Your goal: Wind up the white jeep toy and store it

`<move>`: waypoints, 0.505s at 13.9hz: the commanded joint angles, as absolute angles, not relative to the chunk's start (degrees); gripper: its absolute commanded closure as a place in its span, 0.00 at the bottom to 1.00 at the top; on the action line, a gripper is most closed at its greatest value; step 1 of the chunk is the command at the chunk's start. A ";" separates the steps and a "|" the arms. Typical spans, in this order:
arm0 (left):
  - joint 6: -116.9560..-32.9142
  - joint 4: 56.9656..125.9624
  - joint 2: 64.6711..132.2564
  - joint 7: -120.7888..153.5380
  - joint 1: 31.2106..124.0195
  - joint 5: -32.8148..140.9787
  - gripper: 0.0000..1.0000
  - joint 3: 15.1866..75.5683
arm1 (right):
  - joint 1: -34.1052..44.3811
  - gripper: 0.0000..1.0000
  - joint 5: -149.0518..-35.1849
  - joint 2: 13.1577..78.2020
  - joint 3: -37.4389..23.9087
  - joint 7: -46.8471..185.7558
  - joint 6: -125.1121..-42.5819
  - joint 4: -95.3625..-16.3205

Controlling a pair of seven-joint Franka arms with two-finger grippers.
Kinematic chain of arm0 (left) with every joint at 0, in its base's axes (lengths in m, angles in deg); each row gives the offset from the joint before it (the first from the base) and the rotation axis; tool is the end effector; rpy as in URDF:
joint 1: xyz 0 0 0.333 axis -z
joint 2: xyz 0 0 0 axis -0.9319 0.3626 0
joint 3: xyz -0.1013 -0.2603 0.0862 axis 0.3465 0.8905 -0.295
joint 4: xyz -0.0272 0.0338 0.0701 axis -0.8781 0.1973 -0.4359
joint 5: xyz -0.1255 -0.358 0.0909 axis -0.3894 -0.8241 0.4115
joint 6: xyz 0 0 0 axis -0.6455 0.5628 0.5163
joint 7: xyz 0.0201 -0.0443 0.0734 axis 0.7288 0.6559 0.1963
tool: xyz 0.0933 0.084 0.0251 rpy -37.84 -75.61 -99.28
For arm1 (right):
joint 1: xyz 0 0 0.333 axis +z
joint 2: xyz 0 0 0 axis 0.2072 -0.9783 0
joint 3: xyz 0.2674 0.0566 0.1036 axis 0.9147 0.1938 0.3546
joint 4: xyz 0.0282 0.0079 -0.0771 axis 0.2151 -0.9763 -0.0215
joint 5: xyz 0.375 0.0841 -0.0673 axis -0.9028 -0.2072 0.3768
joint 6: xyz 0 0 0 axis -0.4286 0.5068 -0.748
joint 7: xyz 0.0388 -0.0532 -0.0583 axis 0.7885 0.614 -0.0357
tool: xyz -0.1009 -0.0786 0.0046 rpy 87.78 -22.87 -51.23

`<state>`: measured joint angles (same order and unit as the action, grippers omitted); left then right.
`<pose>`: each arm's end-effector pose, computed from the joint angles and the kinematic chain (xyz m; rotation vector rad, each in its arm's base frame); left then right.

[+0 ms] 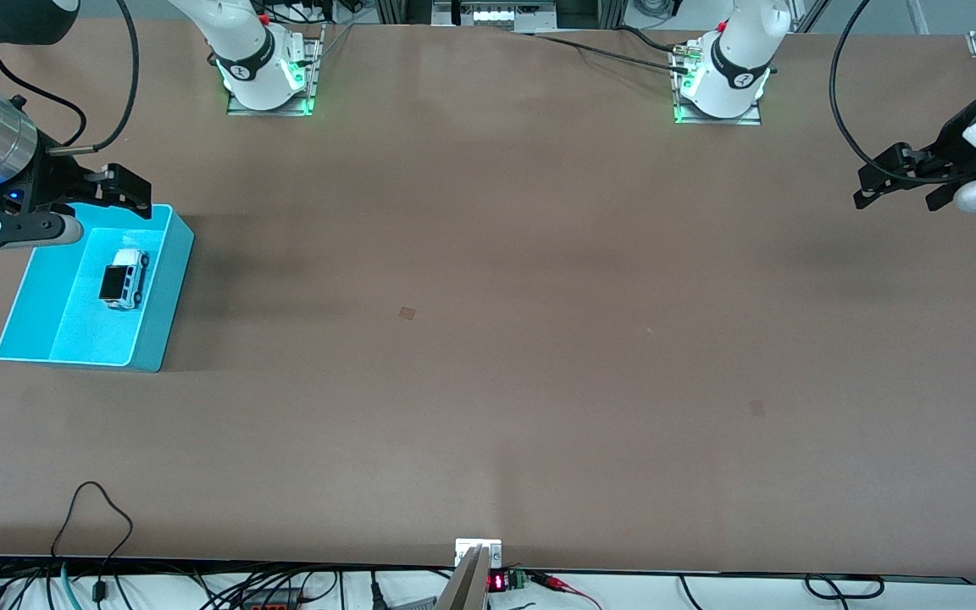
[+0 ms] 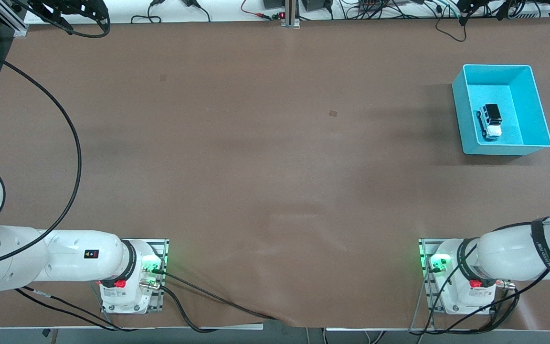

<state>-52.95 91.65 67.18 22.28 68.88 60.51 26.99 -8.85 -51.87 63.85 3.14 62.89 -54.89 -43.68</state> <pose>0.5293 -0.0053 0.5607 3.0966 0.0204 0.0227 0.5649 0.0654 0.5500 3.0760 0.1608 -0.1430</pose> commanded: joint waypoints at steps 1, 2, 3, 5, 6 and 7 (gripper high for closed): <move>-53.40 92.47 65.99 22.65 68.56 61.40 0.00 27.40 | -9.40 0.00 -52.28 64.75 2.55 61.87 -55.59 -43.92; -53.40 92.47 65.99 22.30 68.56 61.40 0.00 27.40 | -9.76 0.00 -52.28 64.66 1.33 61.87 -55.85 -43.92; -53.40 92.47 65.99 21.69 68.56 61.40 0.00 27.40 | -9.76 0.00 -52.28 64.66 0.45 61.87 -55.85 -43.92; -53.31 92.48 65.99 21.51 68.56 61.40 0.00 27.40 | -10.02 0.00 -52.28 64.75 -0.61 62.05 -56.03 -43.92; -53.31 92.47 65.99 21.51 68.56 61.40 0.00 27.40 | -10.72 0.00 -52.28 64.84 -0.61 62.05 -56.03 -43.92; -53.31 92.47 65.99 21.51 68.56 61.40 0.00 27.40 | -10.90 0.00 -52.28 65.10 -0.61 61.88 -56.03 -43.92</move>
<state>-52.95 91.65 67.18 22.03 68.86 60.51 26.99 -10.27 -51.86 63.94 -0.77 62.34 -55.78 -43.63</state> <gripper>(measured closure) 0.000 0.000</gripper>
